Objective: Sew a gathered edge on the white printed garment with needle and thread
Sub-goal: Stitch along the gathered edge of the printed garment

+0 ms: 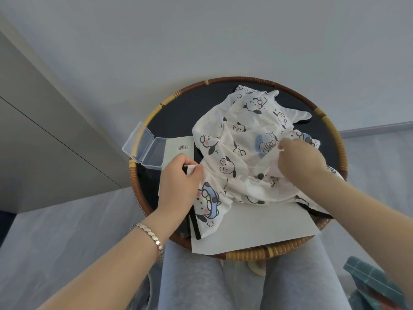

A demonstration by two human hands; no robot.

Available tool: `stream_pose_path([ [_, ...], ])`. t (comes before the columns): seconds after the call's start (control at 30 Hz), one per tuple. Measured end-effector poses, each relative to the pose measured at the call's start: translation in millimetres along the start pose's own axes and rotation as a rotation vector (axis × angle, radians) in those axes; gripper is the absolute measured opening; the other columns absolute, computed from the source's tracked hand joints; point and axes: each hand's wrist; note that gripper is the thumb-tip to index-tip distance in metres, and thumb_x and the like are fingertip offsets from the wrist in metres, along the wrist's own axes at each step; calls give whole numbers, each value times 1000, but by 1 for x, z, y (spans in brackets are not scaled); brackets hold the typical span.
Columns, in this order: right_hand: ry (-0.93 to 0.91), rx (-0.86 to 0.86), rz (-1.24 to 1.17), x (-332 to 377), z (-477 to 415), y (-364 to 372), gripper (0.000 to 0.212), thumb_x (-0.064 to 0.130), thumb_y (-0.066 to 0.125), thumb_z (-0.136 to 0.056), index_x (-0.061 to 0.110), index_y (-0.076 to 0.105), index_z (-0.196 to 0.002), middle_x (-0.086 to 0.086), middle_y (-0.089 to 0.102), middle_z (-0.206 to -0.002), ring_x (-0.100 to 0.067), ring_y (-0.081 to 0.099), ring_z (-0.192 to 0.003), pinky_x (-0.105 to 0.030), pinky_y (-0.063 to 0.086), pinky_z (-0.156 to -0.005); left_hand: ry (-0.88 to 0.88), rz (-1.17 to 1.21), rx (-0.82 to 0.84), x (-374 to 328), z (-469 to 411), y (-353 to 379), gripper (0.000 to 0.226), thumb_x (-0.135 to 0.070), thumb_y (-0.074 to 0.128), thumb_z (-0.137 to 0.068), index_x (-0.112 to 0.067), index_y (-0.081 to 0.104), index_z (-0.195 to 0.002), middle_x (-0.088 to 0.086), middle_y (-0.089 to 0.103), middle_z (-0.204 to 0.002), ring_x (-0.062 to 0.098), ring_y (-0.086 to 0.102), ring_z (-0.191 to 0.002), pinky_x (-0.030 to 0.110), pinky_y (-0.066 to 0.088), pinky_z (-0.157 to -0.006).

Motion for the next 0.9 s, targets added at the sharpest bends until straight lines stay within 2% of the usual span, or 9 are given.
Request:
stream_pose_path([
  [0.03, -20, 8, -87, 6, 1, -4, 28, 11, 40, -92, 12, 53, -117, -9, 57, -106, -28, 57, -89, -31, 41, -66, 3, -1, 7, 0, 1, 1, 12, -15, 59, -88, -5, 58, -83, 2, 57, -73, -3, 56, -60, 8, 42, -43],
  [0.1, -142, 71, -344, 22, 10, -10, 19, 24, 48, -92, 18, 58, -108, -2, 59, -85, -17, 57, -68, -26, 42, -58, 10, 0, 20, -2, 4, 3, 10, -16, 59, -88, -6, 58, -84, -2, 56, -73, -14, 52, -64, 4, 40, -48],
  [0.17, -267, 201, -530, 43, 26, -15, 16, 35, 55, -90, 24, 62, -99, 7, 49, -64, -7, 46, -51, -21, 37, -50, 20, 5, 33, -2, 6, 4, 10, -17, 60, -87, -8, 59, -86, -5, 56, -73, -10, 53, -65, 4, 40, -50],
  [0.33, -412, 328, -520, 63, 36, -2, 24, 35, 56, -90, 18, 62, -106, 10, 41, -61, -2, 39, -55, -20, 36, -58, 31, 21, 87, -3, 8, 4, 9, -19, 62, -86, -11, 59, -85, -7, 56, -72, 1, 55, -63, 9, 45, -50],
  [0.43, -429, 312, -508, 63, 36, 5, 19, 31, 55, -91, 15, 63, -95, 10, 43, -59, -4, 40, -55, -23, 37, -59, 45, 22, 109, -2, 10, 2, 8, -20, 62, -86, -13, 59, -83, -9, 56, -70, 5, 57, -66, 24, 54, -52],
  [0.57, -336, 261, -568, 57, 36, 5, 16, 29, 56, -90, 17, 62, -81, 8, 44, -56, -6, 40, -53, -25, 35, -55, 57, 18, 89, 2, 11, 1, 9, -17, 61, -87, -10, 58, -81, -7, 55, -69, -2, 57, -64, 20, 51, -46],
  [0.7, -145, 185, -199, 39, 22, 6, 17, 21, 47, -91, 14, 60, -83, 1, 56, -73, -21, 53, -72, -25, 37, -60, 93, -27, 1, 5, 8, 0, 10, -14, 60, -86, -9, 56, -78, -5, 54, -68, -7, 52, -65, 8, 43, -53],
  [0.8, 23, 225, 98, 22, 12, -2, 16, 8, 41, -89, 9, 47, -74, -3, 46, -69, -24, 48, -73, -28, 37, -63, 104, -34, -14, 5, 7, -1, 11, -14, 60, -87, -8, 56, -78, -4, 55, -68, -7, 52, -66, 7, 41, -55],
  [0.9, 26, 176, 185, 17, 9, -6, 19, 5, 40, -90, 8, 53, -103, -3, 51, -81, -25, 52, -80, -30, 38, -66, 99, -28, -9, 4, 8, 0, 10, -15, 59, -87, -10, 56, -79, -6, 55, -69, -11, 52, -67, 5, 41, -56],
])
Point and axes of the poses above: each hand's wrist, its own z-axis away from the middle knuckle, its own y-axis out of the palm, x = y × z
